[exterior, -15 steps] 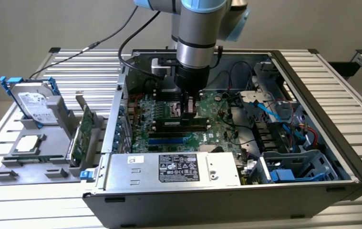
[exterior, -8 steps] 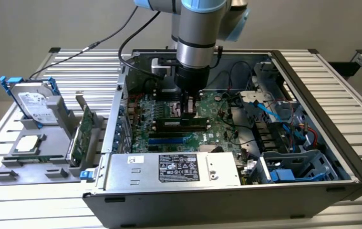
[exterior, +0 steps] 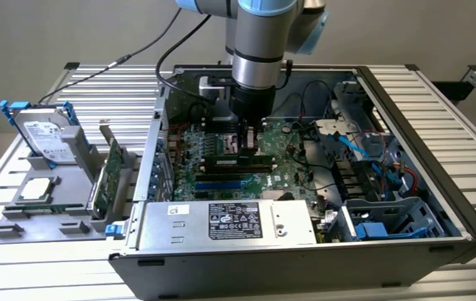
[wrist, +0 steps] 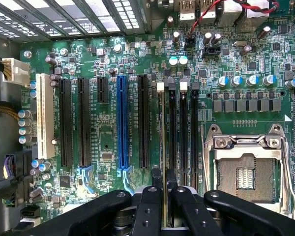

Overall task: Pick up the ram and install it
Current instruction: 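Insert the ram into the slot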

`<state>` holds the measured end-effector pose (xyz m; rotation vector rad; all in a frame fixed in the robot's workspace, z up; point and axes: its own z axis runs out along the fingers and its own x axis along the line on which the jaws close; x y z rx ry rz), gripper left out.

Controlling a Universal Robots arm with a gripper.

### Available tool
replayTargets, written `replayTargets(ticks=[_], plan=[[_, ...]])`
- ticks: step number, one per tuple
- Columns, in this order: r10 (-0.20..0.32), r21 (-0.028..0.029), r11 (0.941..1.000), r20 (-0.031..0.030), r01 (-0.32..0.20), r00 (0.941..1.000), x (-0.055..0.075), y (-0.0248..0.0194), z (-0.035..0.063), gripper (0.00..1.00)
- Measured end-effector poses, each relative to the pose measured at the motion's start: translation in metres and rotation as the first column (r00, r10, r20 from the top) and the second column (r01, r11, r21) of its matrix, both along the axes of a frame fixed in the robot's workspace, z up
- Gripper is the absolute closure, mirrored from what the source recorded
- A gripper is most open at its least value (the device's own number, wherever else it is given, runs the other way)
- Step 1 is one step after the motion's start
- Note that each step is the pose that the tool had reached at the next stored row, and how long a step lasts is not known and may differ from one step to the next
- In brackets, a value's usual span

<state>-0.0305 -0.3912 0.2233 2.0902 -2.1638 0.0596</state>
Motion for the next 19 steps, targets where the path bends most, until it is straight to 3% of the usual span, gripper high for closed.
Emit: replayTargets(ticks=[13,19], plan=[[0.0,-0.0038,1.0,0.0005,0.0,1.0,-0.0009,0.0013,-0.0037,0.86],[0.0,-0.0089,1.0,0.0005,0.0,1.0,-0.0011,0.0023,-0.0058,0.86]])
